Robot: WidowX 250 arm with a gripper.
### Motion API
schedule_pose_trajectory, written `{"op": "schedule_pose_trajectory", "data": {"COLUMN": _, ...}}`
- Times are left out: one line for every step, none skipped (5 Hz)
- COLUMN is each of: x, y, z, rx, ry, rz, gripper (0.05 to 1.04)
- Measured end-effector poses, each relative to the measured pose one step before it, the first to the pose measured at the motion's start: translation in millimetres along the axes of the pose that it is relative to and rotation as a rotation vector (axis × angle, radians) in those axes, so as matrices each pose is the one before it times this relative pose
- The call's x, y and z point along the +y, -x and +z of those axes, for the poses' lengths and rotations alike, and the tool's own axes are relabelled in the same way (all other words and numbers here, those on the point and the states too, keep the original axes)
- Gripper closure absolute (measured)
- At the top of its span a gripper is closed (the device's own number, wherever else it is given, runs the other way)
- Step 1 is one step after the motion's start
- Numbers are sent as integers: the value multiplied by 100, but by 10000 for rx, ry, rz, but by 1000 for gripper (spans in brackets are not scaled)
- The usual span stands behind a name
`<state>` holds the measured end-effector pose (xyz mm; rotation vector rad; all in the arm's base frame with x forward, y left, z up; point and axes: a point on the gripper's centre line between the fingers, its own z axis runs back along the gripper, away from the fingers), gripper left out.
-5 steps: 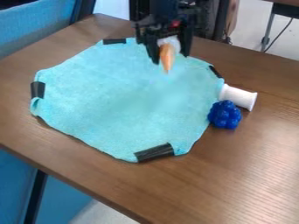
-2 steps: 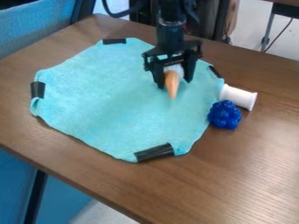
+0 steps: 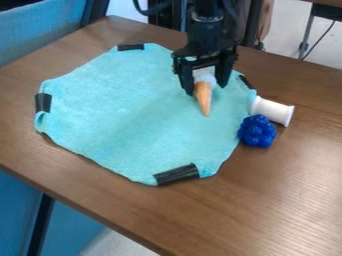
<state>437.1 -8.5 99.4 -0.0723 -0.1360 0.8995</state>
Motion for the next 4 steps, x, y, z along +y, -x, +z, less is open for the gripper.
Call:
{"op": "schedule_pose_trajectory", "data": {"x": -4, "y": 277, "z": -194, "rx": 26, "ry": 1, "rz": -132, "gripper": 79}}
{"op": "schedule_pose_trajectory", "data": {"x": 295, "y": 59, "z": 2040, "rx": -80, "ry": 331, "rz": -210, "gripper": 83}}
{"op": "schedule_pose_trajectory", "data": {"x": 1058, "y": -146, "z": 2816, "rx": -257, "ry": -339, "rz": -971, "gripper": 83}}
{"op": "schedule_pose_trajectory", "data": {"x": 660, "y": 1044, "z": 3177, "rx": -573, "ry": -266, "rz": -964, "gripper": 83}}
